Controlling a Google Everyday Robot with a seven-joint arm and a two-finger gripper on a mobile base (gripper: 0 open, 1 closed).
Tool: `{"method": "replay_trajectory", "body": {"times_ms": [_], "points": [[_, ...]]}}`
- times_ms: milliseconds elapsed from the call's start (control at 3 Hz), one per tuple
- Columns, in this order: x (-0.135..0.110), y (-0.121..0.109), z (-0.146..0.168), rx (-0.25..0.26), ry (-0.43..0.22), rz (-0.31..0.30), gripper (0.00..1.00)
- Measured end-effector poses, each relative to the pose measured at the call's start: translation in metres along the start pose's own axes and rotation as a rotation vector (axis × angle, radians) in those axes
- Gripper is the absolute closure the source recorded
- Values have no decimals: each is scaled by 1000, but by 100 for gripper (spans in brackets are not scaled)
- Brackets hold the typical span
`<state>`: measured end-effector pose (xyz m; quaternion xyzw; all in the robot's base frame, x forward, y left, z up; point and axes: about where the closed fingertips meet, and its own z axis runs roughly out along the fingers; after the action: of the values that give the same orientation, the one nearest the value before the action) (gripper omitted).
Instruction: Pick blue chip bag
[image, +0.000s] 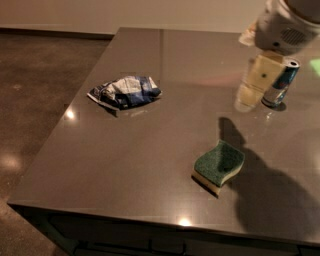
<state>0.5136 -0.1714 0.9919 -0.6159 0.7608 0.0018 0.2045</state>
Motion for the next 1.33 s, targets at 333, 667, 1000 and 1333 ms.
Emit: {"method": "replay_trajectory", "body": {"times_ms": [333, 667, 1000, 1333], "points": [[-36, -33, 21, 20, -49, -15, 0], [-83, -67, 71, 27, -84, -10, 0], [-111, -83, 103, 14, -99, -8, 0], [-136, -89, 141, -25, -94, -22, 0]]}}
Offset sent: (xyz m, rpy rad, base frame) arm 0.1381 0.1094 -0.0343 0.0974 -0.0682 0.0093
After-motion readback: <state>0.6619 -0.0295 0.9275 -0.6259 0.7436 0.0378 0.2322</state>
